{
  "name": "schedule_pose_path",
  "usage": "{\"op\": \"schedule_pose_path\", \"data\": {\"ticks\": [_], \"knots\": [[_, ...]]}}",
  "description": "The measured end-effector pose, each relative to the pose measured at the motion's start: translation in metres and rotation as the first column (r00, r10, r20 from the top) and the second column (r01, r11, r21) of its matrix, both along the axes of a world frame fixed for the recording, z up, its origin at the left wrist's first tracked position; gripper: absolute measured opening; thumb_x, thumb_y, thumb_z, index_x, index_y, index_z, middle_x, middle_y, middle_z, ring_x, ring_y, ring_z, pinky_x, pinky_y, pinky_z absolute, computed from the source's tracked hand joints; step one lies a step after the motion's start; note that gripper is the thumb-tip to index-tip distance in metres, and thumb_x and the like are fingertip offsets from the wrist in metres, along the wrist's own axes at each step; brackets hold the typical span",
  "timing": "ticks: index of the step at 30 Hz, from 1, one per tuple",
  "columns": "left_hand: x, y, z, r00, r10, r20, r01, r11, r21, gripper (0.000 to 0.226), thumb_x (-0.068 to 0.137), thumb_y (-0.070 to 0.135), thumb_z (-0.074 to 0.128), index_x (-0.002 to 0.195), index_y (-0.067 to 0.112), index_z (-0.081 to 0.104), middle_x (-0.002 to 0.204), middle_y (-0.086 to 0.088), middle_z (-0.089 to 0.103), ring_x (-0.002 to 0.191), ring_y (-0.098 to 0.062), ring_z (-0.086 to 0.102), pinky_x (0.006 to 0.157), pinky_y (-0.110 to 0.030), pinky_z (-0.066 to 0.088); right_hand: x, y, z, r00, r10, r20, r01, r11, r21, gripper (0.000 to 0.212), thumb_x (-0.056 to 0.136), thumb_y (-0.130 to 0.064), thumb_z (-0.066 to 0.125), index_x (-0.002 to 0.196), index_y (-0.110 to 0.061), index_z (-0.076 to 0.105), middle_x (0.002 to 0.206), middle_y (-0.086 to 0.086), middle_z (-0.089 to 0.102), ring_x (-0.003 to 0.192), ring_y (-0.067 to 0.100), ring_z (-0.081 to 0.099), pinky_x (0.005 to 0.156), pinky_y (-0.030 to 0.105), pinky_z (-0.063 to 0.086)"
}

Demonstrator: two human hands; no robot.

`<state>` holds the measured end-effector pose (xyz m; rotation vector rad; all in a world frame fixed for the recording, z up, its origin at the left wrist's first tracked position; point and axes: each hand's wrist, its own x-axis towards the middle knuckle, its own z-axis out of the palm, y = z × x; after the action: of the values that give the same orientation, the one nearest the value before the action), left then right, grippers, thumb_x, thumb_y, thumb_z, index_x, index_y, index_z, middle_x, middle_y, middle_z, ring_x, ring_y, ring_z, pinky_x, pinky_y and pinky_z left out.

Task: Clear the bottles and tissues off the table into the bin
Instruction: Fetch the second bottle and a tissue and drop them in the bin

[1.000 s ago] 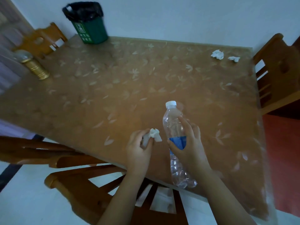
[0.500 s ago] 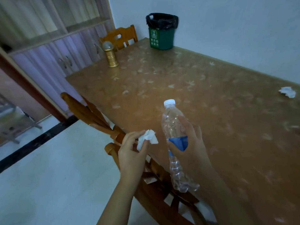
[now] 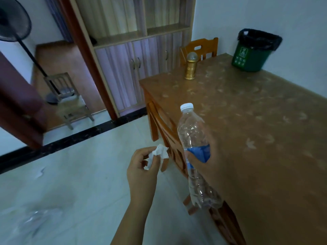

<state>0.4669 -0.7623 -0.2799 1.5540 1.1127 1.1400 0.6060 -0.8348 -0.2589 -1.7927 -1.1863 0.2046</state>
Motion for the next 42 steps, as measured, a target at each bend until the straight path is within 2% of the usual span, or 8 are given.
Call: {"op": "schedule_pose_path", "data": {"ticks": [2, 6, 8, 14, 19, 24, 32, 42], "knots": [[-0.02, 0.025, 0.005, 1.0, 0.014, -0.027, -0.014, 1.0, 0.021, 0.032, 0.082, 0.005, 0.064, 0.079, 0.036, 0.059, 0.084, 0.007, 0.065, 0.077, -0.017, 0.062, 0.067, -0.028, 0.052, -0.013, 0.033, 0.001, 0.997, -0.006, 0.079, 0.003, 0.999, 0.036, 0.072, 0.072, -0.047, 0.059, 0.134, -0.017, 0.037, 0.129, 0.018, 0.05, 0.116, 0.03, 0.049, 0.097, 0.046, 0.041], [-0.057, 0.075, 0.003, 0.997, 0.045, -0.062, -0.043, 0.999, 0.03, 0.028, 0.082, 0.005, 0.063, 0.08, 0.033, 0.06, 0.084, 0.005, 0.066, 0.076, -0.016, 0.061, 0.065, -0.023, 0.049, -0.049, 0.092, 0.009, 0.991, 0.116, 0.065, -0.119, 0.992, 0.042, 0.075, 0.072, -0.031, 0.072, 0.13, -0.049, 0.028, 0.135, -0.002, 0.043, 0.124, 0.01, 0.04, 0.1, 0.04, 0.037], [-0.075, 0.101, 0.002, 0.996, 0.073, -0.057, -0.072, 0.997, 0.022, 0.024, 0.082, 0.006, 0.063, 0.081, 0.03, 0.061, 0.085, 0.005, 0.066, 0.075, -0.014, 0.061, 0.064, -0.021, 0.048, -0.062, 0.124, 0.0, 0.981, 0.097, 0.165, -0.113, 0.99, 0.086, 0.069, 0.068, -0.024, 0.077, 0.124, -0.027, 0.037, 0.118, 0.015, 0.059, 0.11, 0.016, 0.054, 0.087, 0.053, 0.046], [-0.106, 0.171, -0.006, 0.985, 0.163, -0.053, -0.162, 0.986, 0.031, 0.027, 0.082, 0.006, 0.063, 0.079, 0.033, 0.061, 0.082, 0.01, 0.066, 0.069, -0.01, 0.059, 0.059, -0.011, 0.043, -0.088, 0.207, -0.001, 0.969, 0.187, 0.163, -0.184, 0.982, -0.036, 0.073, 0.079, -0.074, 0.03, 0.128, -0.02, 0.036, 0.116, 0.023, 0.06, 0.1, 0.033, 0.057, 0.09, 0.053, 0.04], [-0.108, 0.247, -0.009, 0.973, 0.226, -0.054, -0.223, 0.973, 0.056, 0.025, 0.082, 0.01, 0.063, 0.078, 0.035, 0.061, 0.08, 0.011, 0.066, 0.069, -0.007, 0.058, 0.059, -0.014, 0.043, -0.091, 0.294, -0.004, 0.967, 0.25, 0.058, -0.249, 0.968, -0.029, 0.07, 0.075, -0.04, 0.067, 0.131, -0.007, 0.041, 0.131, 0.014, 0.049, 0.118, 0.023, 0.045, 0.1, 0.01, 0.025], [-0.083, 0.356, -0.003, 0.972, 0.233, -0.044, -0.232, 0.972, 0.015, 0.027, 0.083, 0.006, 0.063, 0.077, 0.033, 0.062, 0.072, 0.022, 0.063, 0.065, -0.005, 0.056, 0.059, -0.012, 0.042, -0.068, 0.401, -0.005, 0.964, 0.256, 0.07, -0.256, 0.967, -0.01, 0.07, 0.071, -0.038, 0.063, 0.13, -0.007, 0.042, 0.123, 0.02, 0.053, 0.106, 0.02, 0.049, 0.087, -0.006, 0.019], [-0.039, 0.51, 0.014, 0.976, 0.215, -0.023, -0.215, 0.976, 0.025, 0.027, 0.082, 0.008, 0.065, 0.077, 0.035, 0.062, 0.074, 0.001, 0.062, 0.07, -0.022, 0.057, 0.06, -0.017, 0.043, -0.027, 0.55, 0.007, 0.955, 0.293, 0.039, -0.295, 0.955, 0.028, 0.068, 0.078, -0.04, 0.066, 0.133, -0.011, 0.038, 0.128, 0.018, 0.05, 0.115, 0.029, 0.049, 0.091, -0.003, 0.02], [-0.012, 0.692, -0.005, 0.992, 0.129, -0.003, -0.129, 0.991, -0.031, 0.028, 0.082, 0.003, 0.063, 0.078, 0.03, 0.061, 0.061, 0.019, 0.058, 0.054, -0.001, 0.052, 0.049, -0.008, 0.04, 0.001, 0.72, -0.013, 0.978, 0.207, -0.02, -0.207, 0.978, 0.023, 0.069, 0.071, -0.021, 0.074, 0.13, -0.007, 0.039, 0.121, 0.019, 0.048, 0.105, 0.011, 0.045, 0.09, 0.005, 0.029]]}}
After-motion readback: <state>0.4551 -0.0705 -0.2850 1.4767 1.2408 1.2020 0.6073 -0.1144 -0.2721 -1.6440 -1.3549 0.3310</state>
